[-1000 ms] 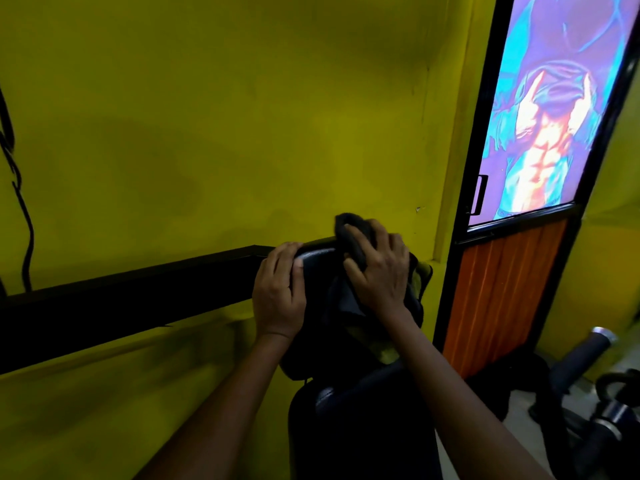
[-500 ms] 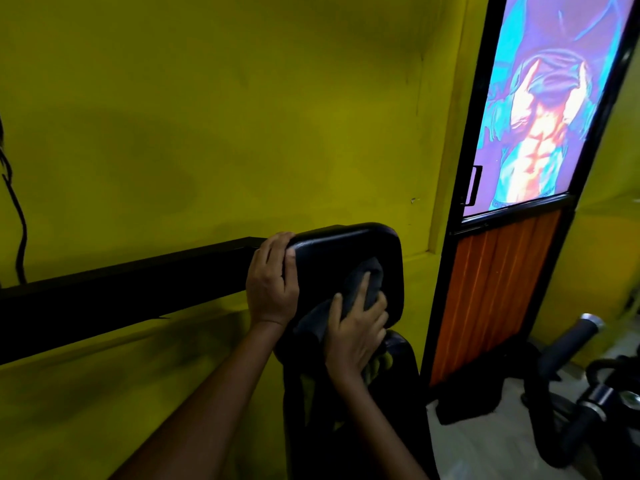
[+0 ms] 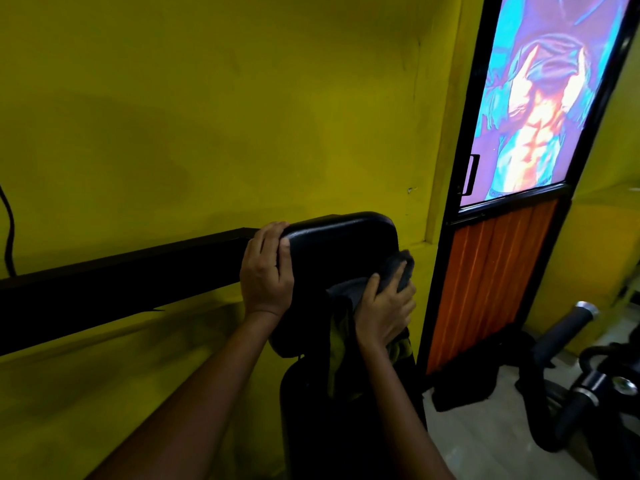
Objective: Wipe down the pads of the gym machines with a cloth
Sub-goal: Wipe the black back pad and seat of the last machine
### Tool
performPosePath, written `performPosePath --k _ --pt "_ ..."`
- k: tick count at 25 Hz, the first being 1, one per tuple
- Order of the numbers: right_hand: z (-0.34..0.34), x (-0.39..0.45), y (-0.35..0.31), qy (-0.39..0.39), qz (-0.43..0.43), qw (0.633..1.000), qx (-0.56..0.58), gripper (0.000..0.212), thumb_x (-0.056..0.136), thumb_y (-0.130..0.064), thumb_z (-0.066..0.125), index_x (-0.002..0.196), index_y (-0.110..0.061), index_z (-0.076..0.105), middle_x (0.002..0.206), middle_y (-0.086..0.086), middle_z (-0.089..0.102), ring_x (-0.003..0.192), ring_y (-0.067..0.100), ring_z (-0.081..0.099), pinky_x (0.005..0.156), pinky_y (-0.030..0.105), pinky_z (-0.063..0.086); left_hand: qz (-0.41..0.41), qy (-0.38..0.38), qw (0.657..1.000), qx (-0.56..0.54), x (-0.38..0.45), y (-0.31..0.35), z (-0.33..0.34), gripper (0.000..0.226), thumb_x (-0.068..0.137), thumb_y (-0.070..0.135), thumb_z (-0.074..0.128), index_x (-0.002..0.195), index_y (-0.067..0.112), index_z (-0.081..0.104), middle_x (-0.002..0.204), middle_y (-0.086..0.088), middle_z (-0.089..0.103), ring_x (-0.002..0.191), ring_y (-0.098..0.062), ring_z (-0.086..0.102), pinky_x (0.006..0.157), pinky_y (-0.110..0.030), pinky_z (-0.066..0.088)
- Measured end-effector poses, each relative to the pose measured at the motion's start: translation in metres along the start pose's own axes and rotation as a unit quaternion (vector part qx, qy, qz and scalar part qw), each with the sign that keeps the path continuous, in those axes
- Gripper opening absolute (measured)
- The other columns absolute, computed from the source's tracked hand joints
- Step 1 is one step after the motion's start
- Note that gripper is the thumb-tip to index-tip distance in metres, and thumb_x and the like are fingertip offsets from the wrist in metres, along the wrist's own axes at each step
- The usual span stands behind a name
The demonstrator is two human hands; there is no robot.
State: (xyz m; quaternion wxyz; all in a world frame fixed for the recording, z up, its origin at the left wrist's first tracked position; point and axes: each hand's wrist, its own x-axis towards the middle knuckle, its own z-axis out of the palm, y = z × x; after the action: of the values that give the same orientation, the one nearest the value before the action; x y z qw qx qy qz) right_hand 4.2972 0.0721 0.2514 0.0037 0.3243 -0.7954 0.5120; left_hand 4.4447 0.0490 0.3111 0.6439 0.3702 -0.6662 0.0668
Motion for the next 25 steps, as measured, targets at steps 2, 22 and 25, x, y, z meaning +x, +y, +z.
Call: performPosePath --k 2,22,25 --pt "0.006 -0.033 0.008 -0.013 0.023 1.0 -0.006 0.058 0.099 -0.042 0.035 0.15 -0.02 0.02 0.145 0.019 0.033 0.123 0.038 0.037 0.094 0.048 0.035 0.003 0.003 1.0 0.002 0.0 0.0 0.0 0.041 0.098 0.025 0.033 0.113 0.002 0.063 0.113 -0.013 0.063 0.104 -0.021 0.055 0.089 -0.025 0.04" --pt "-0.006 0.013 0.013 0.041 -0.239 0.97 0.032 0.064 0.086 -0.042 0.036 0.144 -0.015 0.036 0.125 0.027 0.048 0.105 0.045 0.051 0.081 0.052 0.046 0.011 0.004 1.0 -0.015 0.0 -0.001 0.0 0.043 0.1 0.03 0.032 0.111 0.002 0.063 0.111 -0.012 0.064 0.102 -0.025 0.058 0.088 -0.03 0.044" --pt "-0.01 0.013 -0.025 0.069 -0.273 0.96 -0.001 0.065 0.085 -0.042 0.035 0.144 -0.015 0.036 0.127 0.024 0.047 0.103 0.04 0.049 0.079 0.047 0.045 0.013 0.001 1.0 -0.012 0.001 -0.003 0.001 0.04 0.098 0.025 0.033 0.111 0.002 0.063 0.112 -0.012 0.064 0.103 -0.023 0.057 0.089 -0.03 0.043"
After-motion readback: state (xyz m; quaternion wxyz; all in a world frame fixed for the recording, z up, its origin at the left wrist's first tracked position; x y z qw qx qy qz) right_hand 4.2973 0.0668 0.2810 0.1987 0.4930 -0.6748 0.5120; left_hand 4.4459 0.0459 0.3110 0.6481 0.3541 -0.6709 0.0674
